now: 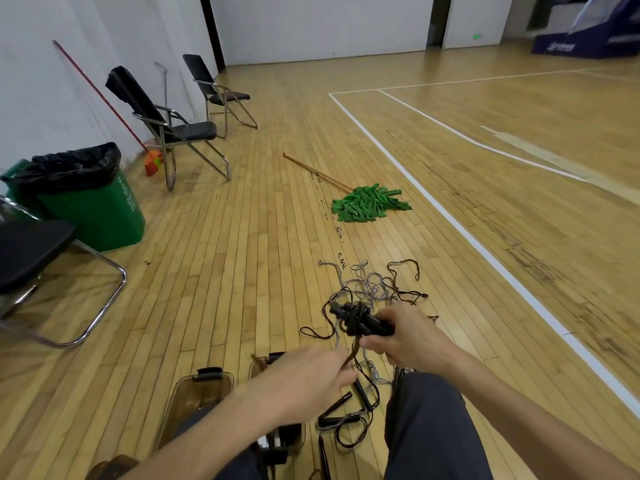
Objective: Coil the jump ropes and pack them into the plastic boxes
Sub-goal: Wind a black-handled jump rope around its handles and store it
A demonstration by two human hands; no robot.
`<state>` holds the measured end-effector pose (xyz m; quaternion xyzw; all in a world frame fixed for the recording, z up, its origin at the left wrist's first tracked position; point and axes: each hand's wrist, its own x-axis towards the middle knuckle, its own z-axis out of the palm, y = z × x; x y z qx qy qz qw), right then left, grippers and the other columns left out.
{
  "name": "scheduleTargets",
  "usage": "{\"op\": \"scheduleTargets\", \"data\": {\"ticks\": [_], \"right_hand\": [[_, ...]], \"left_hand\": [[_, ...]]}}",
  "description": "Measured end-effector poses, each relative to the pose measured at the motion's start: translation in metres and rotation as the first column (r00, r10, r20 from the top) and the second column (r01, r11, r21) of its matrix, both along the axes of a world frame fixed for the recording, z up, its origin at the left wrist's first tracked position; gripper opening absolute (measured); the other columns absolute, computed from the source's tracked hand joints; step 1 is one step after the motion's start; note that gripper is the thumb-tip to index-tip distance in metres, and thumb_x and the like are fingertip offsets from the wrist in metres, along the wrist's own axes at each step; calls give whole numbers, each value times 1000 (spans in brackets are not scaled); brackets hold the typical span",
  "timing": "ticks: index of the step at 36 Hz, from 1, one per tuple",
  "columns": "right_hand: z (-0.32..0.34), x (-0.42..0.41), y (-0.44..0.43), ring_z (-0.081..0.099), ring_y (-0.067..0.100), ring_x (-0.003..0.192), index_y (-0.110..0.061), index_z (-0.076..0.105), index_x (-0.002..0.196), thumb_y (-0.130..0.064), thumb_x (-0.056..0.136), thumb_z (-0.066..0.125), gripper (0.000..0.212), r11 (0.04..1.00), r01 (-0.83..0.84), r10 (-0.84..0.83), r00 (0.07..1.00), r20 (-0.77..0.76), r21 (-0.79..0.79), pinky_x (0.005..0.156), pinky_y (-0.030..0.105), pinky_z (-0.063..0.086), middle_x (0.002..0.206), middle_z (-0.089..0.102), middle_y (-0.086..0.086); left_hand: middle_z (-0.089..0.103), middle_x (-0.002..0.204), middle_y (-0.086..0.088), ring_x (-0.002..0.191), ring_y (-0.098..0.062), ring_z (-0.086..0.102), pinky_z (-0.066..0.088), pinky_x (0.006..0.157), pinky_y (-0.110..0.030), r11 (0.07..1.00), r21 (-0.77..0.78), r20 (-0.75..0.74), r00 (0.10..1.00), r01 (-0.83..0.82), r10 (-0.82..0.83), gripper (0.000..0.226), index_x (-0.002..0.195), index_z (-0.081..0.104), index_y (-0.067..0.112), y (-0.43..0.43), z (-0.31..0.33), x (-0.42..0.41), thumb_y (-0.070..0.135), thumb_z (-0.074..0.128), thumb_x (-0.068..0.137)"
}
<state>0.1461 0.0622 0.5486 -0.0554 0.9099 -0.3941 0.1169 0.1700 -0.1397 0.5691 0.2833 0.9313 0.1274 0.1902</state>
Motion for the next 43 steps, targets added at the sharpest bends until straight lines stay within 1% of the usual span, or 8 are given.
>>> {"op": "scheduleTargets", "data": {"ticks": [9,14,19,26,30,35,39,43], "right_hand": [[16,23,-26,57,5,59,-26,63,86,-32,89,76,14,940,-267,251,963,99,212,56,22,50,71,61,-8],[38,36,-31,52,1,50,-15,71,101,-33,90,76,21,897,-395,381,919,103,197,53,17,44,62,57,-11],[51,50,-29,56,6,57,-28,59,78,-33,90,74,20,853,-511,504,859,86,106,53,18,41,67,61,-7],[56,49,-13,56,17,61,-15,56,81,-10,93,69,18,835,-500,523,851,48,-230,55,35,44,70,56,-3],[55,40,-11,64,13,70,-6,60,98,-12,97,66,9,820,-444,479,878,9,-362,67,29,55,79,62,-1],[52,33,-12,70,17,68,-13,61,104,-20,94,72,16,912,-292,298,954,-24,-290,66,38,62,85,67,-1],[44,29,-14,72,22,71,-21,59,97,-27,90,76,19,973,-134,124,990,-62,-189,68,43,62,82,70,4],[32,24,-16,68,17,70,-26,58,95,-30,89,76,20,992,-38,21,989,-143,-120,66,39,61,85,68,-1]], "left_hand": [[55,83,15,82,-5,54,52,86,-31,941,-208,-173,937,267,-304,32,114,66,24,-2,62,-26,48,61,93],[59,71,16,65,2,52,45,64,-17,974,112,88,974,198,-208,29,85,69,21,-7,70,-48,40,87,72],[66,68,5,59,-11,55,44,55,-22,921,389,462,857,36,-229,17,81,68,14,-14,56,-59,16,85,78],[60,67,11,60,-6,53,42,59,-15,773,612,566,775,-166,-281,18,71,67,32,-18,37,-50,47,73,80],[67,82,3,71,-12,63,53,67,-23,726,593,679,700,-348,-219,32,80,67,25,-21,24,-51,56,66,84],[63,106,0,79,-8,60,54,86,-31,718,512,617,784,-471,74,22,121,57,20,-30,-8,-43,13,54,100],[47,64,-4,54,-14,43,52,57,-29,503,564,777,627,-655,-55,32,120,58,7,-12,-11,-28,23,43,98],[42,57,1,51,-15,42,54,68,-33,492,559,776,630,-667,-28,31,98,54,7,-6,-19,-17,33,37,102]]}}
